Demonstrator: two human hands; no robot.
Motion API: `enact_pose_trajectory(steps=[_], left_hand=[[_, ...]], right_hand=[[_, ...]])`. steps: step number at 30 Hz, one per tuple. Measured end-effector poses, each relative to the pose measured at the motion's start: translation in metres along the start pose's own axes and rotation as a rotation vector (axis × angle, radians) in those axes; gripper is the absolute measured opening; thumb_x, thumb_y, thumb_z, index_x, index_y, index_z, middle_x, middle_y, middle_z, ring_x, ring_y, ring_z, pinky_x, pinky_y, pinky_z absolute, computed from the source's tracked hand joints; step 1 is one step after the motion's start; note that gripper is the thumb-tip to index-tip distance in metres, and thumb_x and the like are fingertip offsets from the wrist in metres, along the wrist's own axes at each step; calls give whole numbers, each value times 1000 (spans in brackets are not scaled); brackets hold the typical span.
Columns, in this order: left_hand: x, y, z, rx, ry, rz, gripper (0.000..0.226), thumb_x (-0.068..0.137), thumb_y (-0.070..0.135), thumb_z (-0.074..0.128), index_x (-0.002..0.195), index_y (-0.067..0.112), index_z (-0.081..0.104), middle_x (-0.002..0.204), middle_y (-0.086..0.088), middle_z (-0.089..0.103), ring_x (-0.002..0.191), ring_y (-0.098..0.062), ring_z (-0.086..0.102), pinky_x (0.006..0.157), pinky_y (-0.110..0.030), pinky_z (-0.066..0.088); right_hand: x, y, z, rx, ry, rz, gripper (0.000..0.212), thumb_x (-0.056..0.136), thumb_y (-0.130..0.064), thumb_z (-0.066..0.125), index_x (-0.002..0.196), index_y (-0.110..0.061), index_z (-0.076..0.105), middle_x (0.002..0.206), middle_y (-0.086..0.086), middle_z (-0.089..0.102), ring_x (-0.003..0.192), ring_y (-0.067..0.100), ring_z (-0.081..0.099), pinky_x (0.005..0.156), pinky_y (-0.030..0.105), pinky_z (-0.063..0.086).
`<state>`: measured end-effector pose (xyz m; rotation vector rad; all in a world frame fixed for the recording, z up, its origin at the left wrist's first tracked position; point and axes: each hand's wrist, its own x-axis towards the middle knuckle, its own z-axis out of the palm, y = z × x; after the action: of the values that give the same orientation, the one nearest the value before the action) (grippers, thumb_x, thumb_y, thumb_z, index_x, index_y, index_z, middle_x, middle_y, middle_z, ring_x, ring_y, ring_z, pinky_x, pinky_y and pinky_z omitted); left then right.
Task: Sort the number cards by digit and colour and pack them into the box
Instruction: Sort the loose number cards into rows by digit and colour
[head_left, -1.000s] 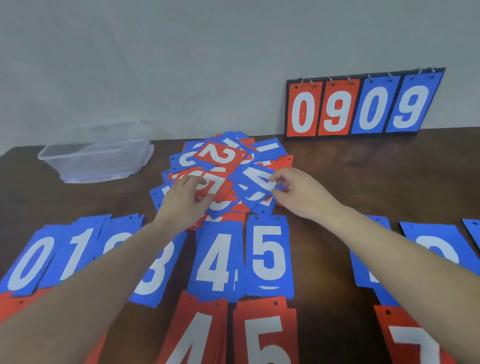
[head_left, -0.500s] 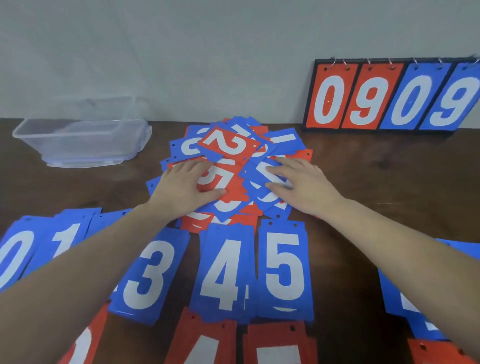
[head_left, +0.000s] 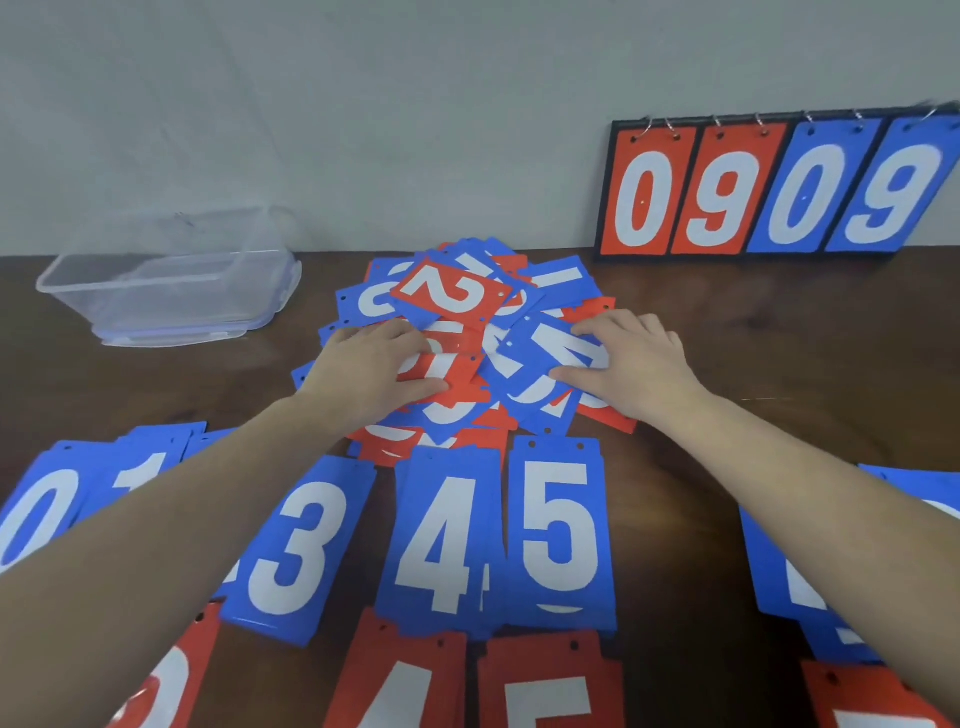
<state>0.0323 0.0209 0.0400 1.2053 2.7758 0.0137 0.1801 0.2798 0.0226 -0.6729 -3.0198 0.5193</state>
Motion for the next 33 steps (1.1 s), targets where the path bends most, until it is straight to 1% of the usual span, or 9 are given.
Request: enact_pose_trajectory(steps=[5,7,10,14,20,23,26,30,33], left_hand=[[-6,10,-7,-1,29,-7,55,96,59,52,143,32,47,141,8,54,128,-16,52,114,-41,31],[-9,12,-6,4,30,-6,56,97,55,54,147,32,42,147,5,48,136,-17,45,115,-43,29],[-11,6,-1,-34,-37,43,69,90,66,52,151,39,33,159,6,29,148,-18,25,119,-46,22],[-13,-2,-3,-137,-219,-24,94,72,81,41,155,41,24,165,12,19,151,-16,21,119,-45,29],[-10,1,-5,-97,-162,-60,95,66,86,38,152,46,31,157,8,37,146,-22,32,115,-52,35],[-9,4,0,-99,-129,-73,82,78,80,46,151,46,34,155,6,39,145,-23,32,115,-51,35],[-5,7,3,-96,-70,-81,70,84,72,55,147,44,43,151,3,44,142,-24,35,114,-47,36],[0,7,2,-146,-45,-105,60,85,66,61,137,36,58,146,1,49,138,-24,40,112,-46,39],[-2,10,1,-243,6,-103,47,87,55,68,125,27,67,131,3,57,124,-18,51,102,-36,46]], right_hand=[[-1,2,-5,7,-27,116,87,76,-74,68,149,-36,36,151,2,43,139,28,39,110,49,35],[-1,5,-6,60,-28,180,97,71,-75,73,149,-34,33,148,4,47,137,29,42,109,49,38],[-3,8,-7,107,-22,221,103,67,-74,76,148,-28,34,145,4,50,134,28,47,107,48,41],[-9,5,-8,145,-57,227,90,74,-68,76,142,-24,37,138,-1,57,124,24,57,103,45,42],[-22,11,-6,389,-8,210,53,88,-47,74,121,-32,35,130,-4,61,110,20,66,104,49,49],[-27,15,-7,566,35,212,47,92,-37,73,123,-32,38,124,-7,61,98,14,68,86,41,60],[-31,14,-9,650,58,203,44,93,-32,72,123,-30,40,115,-11,58,85,5,65,68,26,57],[-36,9,-11,703,83,187,41,93,-30,72,121,-30,41,114,-10,59,83,3,64,63,21,53],[-42,4,-12,753,91,183,38,95,-29,70,120,-29,42,108,-12,59,81,1,64,58,17,50]])
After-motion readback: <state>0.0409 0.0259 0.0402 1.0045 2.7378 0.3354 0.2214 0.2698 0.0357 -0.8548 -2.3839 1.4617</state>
